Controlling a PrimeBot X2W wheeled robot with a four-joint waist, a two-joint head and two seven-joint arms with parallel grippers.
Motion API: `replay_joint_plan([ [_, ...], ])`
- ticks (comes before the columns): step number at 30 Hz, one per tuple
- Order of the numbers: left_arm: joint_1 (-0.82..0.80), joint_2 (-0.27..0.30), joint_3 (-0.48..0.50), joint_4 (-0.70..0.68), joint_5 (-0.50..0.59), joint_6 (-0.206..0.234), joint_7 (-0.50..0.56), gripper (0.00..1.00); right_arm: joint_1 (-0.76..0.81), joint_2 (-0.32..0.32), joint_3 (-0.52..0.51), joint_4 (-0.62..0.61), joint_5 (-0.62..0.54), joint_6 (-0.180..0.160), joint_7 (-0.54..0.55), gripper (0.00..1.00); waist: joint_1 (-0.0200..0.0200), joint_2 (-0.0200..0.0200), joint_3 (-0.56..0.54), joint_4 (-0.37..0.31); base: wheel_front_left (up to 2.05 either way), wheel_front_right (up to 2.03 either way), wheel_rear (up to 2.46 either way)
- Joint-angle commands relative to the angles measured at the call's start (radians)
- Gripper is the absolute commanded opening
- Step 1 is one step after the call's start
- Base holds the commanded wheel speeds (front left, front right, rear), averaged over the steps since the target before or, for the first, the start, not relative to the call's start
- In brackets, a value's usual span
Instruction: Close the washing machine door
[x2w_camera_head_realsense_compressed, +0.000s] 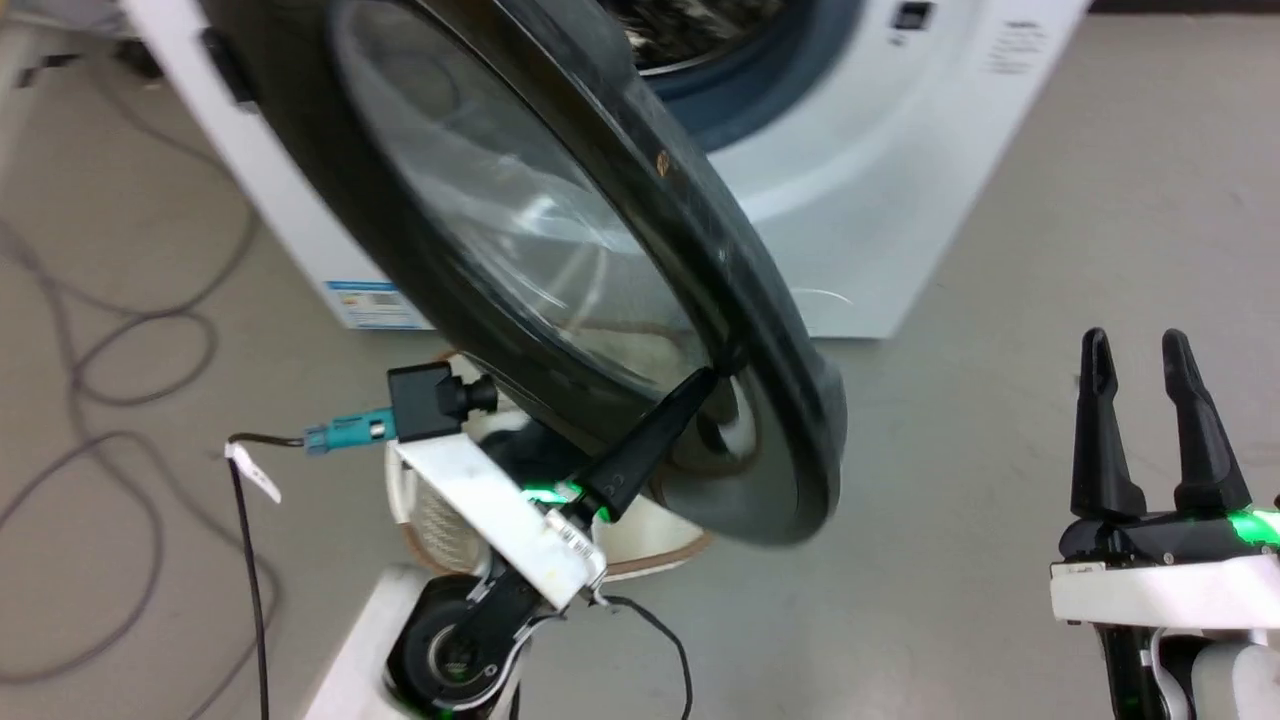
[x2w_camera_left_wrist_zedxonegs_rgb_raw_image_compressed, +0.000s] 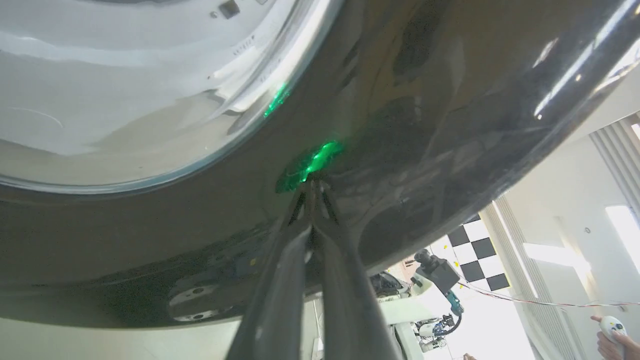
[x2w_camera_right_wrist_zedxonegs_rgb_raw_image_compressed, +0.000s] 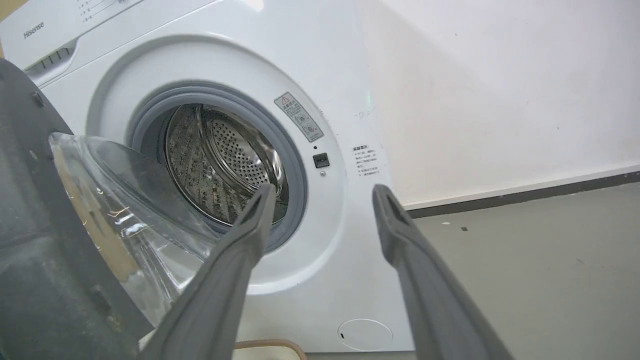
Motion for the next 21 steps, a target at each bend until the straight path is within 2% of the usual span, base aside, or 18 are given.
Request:
replay_joint_plan([
  [1, -0.020, 0.000, -0.008, 0.008, -0.004, -0.005, -0.015, 0.00, -0.016, 0.002, 0.002, -0.003, 0.005, 0.001, -0.004, 1.00, 0.0000, -0.0001, 0.018, -0.040, 0.00, 0.00, 0.00],
  [7, -0.077, 0.014, -0.062, 0.095, 0.005, -0.005, -0.115, 0.00, -0.023, 0.002, 0.008, 0.000, 0.016, 0.001, -0.004, 1.00, 0.0000, -0.0001, 0.030, -0.090, 0.00, 0.00, 0.00],
  [14, -0.111, 0.028, -0.136, 0.182, -0.012, -0.005, -0.209, 0.00, -0.024, 0.002, 0.017, 0.005, 0.019, 0.001, -0.004, 1.00, 0.0000, -0.0001, 0.024, -0.112, 0.00, 0.00, 0.00],
  [17, -0.110, 0.054, -0.167, 0.178, -0.004, -0.005, -0.253, 0.00, -0.019, 0.002, 0.017, 0.006, 0.016, 0.001, -0.004, 1.00, 0.0000, -0.0001, 0.012, -0.114, 0.00, 0.00, 0.00],
  [21, -0.110, 0.117, -0.211, 0.093, 0.059, -0.005, -0.369, 0.00, -0.006, 0.002, 0.005, 0.005, 0.011, 0.001, -0.004, 1.00, 0.0000, -0.0001, -0.010, -0.103, 0.00, 0.00, 0.00],
])
